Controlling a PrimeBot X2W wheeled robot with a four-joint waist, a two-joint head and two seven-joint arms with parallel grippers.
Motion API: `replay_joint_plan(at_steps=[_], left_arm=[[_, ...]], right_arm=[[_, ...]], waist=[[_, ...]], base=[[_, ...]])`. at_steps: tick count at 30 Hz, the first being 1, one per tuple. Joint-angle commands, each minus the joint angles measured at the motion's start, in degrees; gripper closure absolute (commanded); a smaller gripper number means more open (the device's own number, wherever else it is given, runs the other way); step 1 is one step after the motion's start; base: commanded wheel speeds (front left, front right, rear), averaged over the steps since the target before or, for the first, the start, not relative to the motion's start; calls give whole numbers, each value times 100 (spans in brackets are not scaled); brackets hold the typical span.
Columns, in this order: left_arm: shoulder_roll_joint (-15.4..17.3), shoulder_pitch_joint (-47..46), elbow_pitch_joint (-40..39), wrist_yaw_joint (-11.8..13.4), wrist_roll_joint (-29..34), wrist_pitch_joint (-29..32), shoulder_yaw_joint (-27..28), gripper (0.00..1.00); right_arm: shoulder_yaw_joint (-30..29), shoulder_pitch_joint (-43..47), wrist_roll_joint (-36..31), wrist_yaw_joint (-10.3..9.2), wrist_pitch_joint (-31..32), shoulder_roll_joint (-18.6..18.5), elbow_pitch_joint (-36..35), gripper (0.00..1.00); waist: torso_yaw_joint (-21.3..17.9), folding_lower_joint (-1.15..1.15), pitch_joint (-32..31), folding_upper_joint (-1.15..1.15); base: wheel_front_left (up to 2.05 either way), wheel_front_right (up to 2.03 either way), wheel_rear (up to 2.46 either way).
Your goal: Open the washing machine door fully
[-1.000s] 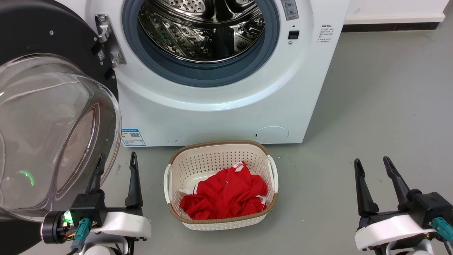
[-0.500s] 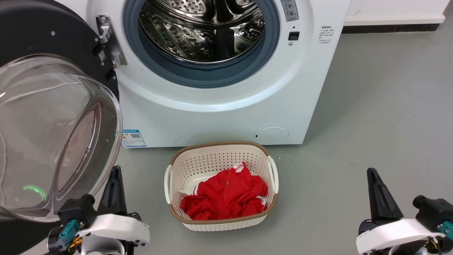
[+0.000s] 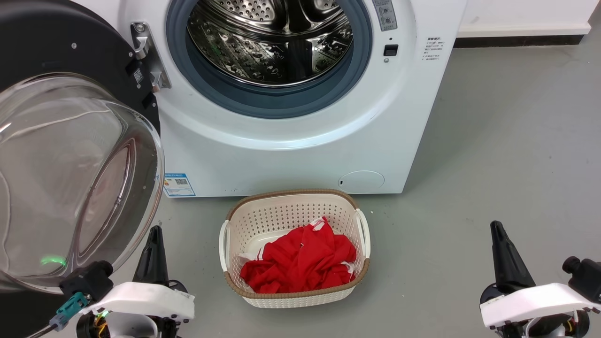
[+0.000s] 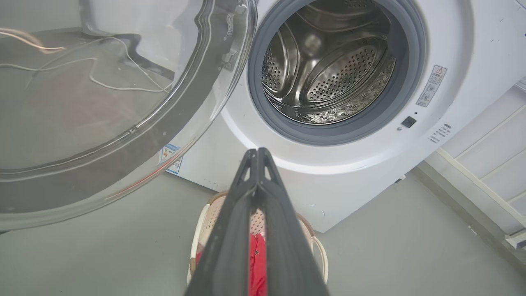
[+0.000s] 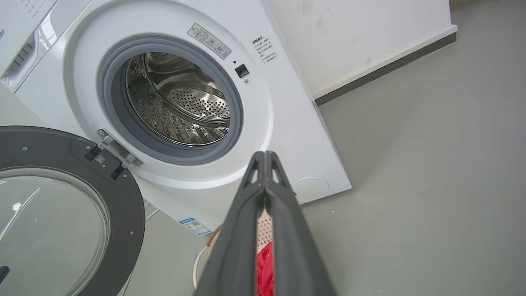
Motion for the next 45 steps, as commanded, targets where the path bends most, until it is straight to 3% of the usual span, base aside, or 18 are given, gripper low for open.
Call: replay_joint_plan(at_steps=[1, 45], left_arm=[[13, -162, -51, -52, -251, 55, 48, 100], [-143, -284, 240, -473, -3494, 870, 354, 100]], right_arm=[[-6, -146, 272, -1, 33, -57, -31, 100], [-135, -424, 3598, -2, 644, -106, 379, 100]], waist=[[2, 0, -5, 0], [61, 0, -136, 0]], base=[[0, 0, 0], [0, 0, 0]])
